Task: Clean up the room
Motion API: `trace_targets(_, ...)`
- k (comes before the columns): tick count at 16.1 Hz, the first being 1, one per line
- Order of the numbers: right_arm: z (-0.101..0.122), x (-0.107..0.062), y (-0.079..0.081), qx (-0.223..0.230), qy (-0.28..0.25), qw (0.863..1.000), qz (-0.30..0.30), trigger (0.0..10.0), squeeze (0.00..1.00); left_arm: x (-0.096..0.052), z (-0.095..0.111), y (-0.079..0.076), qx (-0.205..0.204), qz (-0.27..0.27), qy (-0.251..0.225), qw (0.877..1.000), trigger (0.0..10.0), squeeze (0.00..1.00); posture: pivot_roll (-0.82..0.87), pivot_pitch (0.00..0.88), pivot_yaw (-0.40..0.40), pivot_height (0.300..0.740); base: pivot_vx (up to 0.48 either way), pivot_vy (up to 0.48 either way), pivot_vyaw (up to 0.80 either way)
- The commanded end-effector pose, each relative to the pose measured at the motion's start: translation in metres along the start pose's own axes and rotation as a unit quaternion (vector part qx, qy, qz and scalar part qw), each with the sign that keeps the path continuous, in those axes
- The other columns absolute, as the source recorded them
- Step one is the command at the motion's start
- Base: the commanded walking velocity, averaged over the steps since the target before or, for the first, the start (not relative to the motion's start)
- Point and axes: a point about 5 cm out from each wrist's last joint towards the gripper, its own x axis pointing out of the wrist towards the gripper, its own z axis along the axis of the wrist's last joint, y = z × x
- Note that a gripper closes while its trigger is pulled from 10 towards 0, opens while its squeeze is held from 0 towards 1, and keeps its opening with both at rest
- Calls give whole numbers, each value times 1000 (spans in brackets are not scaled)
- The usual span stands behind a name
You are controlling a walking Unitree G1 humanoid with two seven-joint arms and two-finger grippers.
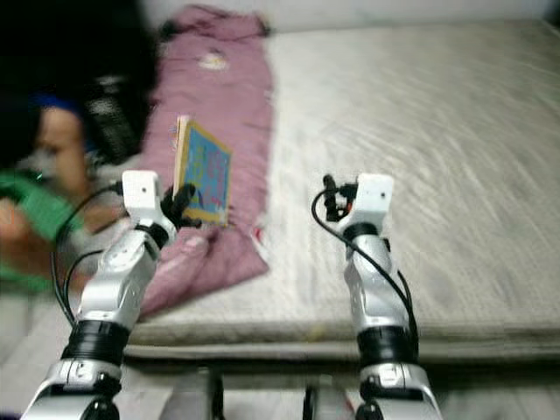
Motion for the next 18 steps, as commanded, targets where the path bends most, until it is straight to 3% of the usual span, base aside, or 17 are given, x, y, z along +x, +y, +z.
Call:
trace_targets(1,-4,-1,1,2,6,1000,0,10000,0,-1,5,5,7,10,-15,1000,10000,0,-13,0,55,725,0,0,0)
trace_targets(7,-1,-2,-10,-18,-6,999,-32,10000,0,-2,2,5,9,11,-9,1000,10000,0,-16,0,59,740,0,0,0)
trace_targets(18,-6,-3,-13,-17,7,999,-49,10000,0,-3,-3,0,18,16,-3,1000,10000,0,-13,0,51,740,0,0,-73)
